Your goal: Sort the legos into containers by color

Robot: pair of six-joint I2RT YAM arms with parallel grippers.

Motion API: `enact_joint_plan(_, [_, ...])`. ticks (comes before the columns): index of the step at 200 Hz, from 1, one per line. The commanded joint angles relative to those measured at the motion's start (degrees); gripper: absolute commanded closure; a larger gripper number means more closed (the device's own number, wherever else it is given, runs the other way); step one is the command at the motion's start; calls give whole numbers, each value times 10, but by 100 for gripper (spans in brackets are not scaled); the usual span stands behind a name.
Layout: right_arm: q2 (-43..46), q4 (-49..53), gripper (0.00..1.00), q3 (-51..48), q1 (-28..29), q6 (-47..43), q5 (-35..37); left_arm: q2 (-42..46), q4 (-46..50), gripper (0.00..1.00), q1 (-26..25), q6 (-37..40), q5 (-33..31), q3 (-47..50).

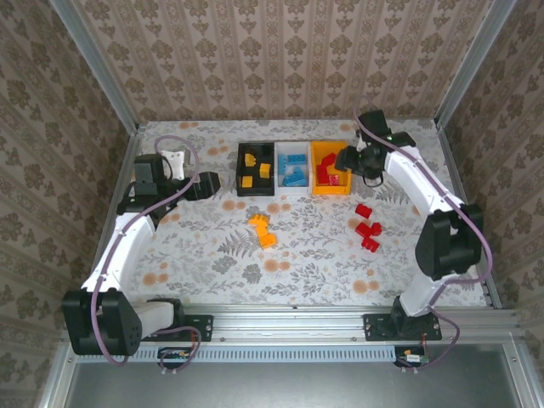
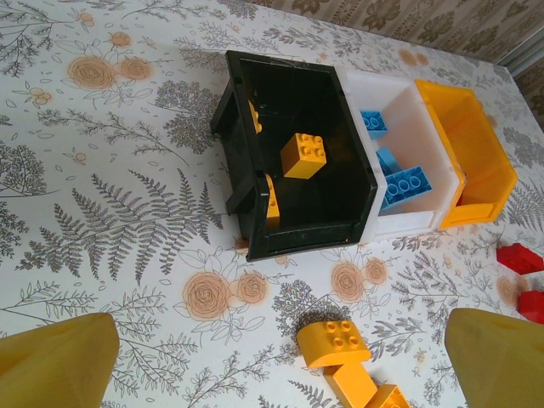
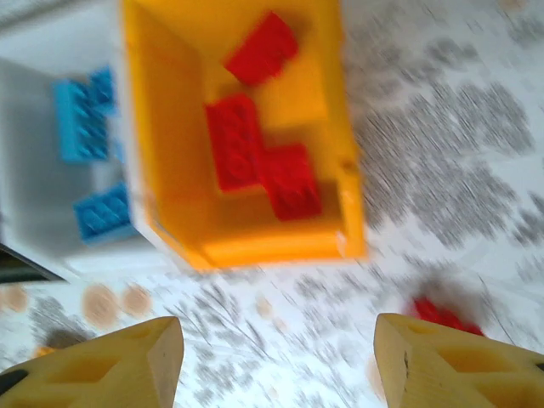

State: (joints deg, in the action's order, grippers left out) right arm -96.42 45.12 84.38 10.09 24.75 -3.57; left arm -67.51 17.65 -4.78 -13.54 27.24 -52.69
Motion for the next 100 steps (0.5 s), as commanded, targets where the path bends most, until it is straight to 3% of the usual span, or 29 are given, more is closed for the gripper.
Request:
enact_joint_plan(1, [50,55,35,-80,-6,-11,58,11,-6,0,4,-8,9,-10])
enact_joint_plan(31, [83,39,33,-160,-18,-22,56,11,-11,0,4,-11,11,-7])
enact_joint_plan(100, [12,-20,29,-194,-33,8,38,17,-10,0,4,-8,8,-4])
